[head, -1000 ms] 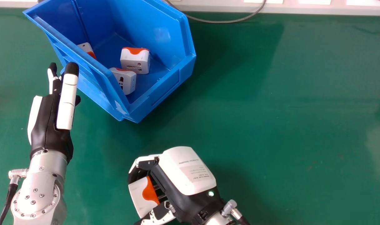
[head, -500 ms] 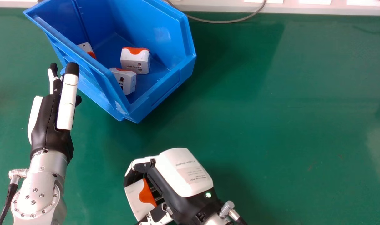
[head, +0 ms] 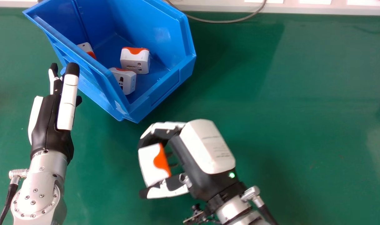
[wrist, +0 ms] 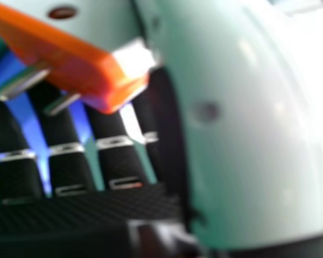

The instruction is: Pick all objects and put in blue box

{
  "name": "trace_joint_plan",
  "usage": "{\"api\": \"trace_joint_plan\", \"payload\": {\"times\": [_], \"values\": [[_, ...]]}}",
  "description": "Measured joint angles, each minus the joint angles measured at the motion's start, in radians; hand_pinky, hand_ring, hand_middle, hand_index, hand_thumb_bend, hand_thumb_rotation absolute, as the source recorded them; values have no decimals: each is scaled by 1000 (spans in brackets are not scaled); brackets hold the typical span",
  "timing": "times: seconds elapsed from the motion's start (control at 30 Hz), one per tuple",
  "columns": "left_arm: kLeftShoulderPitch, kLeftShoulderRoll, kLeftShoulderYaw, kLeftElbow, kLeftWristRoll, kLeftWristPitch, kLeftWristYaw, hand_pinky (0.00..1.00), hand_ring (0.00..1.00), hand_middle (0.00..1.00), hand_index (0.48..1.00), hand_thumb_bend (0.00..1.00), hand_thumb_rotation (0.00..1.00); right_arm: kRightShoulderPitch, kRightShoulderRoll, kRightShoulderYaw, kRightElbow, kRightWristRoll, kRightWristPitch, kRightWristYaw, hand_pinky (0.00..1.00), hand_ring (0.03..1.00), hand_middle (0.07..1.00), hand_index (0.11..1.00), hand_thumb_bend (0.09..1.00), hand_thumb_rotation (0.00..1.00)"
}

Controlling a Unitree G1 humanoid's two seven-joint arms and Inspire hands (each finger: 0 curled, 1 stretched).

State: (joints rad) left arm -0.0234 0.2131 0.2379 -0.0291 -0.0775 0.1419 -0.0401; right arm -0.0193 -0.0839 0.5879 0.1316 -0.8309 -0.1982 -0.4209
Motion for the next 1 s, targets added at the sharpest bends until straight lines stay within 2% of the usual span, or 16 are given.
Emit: {"api": "trace_joint_plan", "payload": {"times": [0.23,0.53,0.77,0.83,1.0], "values": [[0,0,0,1,0,0,0,937,981,1000,1000,752,1000,16,7,-82,-116,-49,102,-46,344,471,527,475,498,0],[0,0,2,7,0,0,0,937,981,1000,1000,750,1000,-53,23,-128,-143,-58,147,-69,338,465,512,477,500,0],[-1,0,1,8,1,0,3,937,980,1000,1000,749,1000,-198,37,-162,-142,-68,150,-66,348,471,507,457,501,0],[0,0,1,8,1,0,7,937,980,1000,1000,749,1000,-247,40,-163,-115,-62,142,-64,340,465,512,466,500,0],[1,0,-2,8,1,-2,5,936,980,1000,1000,747,1000,-483,29,-173,116,-6,38,-62,340,463,515,478,499,0]]}}
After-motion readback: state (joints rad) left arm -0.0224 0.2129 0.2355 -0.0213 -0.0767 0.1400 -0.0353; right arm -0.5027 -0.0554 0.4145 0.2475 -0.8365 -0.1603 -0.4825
